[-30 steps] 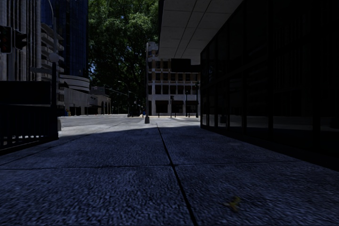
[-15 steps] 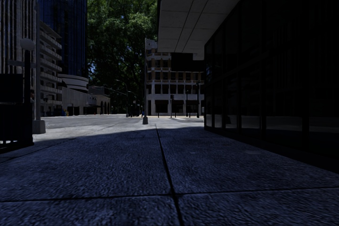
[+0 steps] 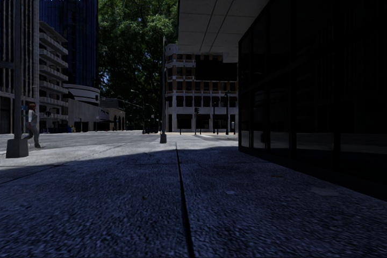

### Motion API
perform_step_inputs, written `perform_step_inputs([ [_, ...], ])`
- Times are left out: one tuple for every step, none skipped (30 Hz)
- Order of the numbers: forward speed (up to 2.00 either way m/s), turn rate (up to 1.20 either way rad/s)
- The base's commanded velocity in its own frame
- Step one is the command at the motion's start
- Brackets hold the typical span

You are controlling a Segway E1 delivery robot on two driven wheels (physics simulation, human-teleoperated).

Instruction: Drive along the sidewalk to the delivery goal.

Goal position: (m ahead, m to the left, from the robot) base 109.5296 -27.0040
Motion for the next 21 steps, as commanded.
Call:
perform_step_inputs([
  [2.00, 0.00],
  [2.00, 0.00],
  [2.00, 0.00],
  [2.00, 0.00],
  [2.00, 0.00],
  [2.00, 0.00],
  [2.00, 0.00],
  [2.00, 0.00],
  [2.00, 0.00],
  [2.00, 0.00],
  [2.00, 0.00],
  [2.00, 0.00],
  [2.00, 0.00],
  [2.00, 0.00],
  [2.00, 0.00],
  [2.00, 0.00],
  [2.00, 0.00],
  [2.00, 0.00],
  [2.00, 0.00],
  [2.00, 0.00],
  [2.00, 0.00],
])
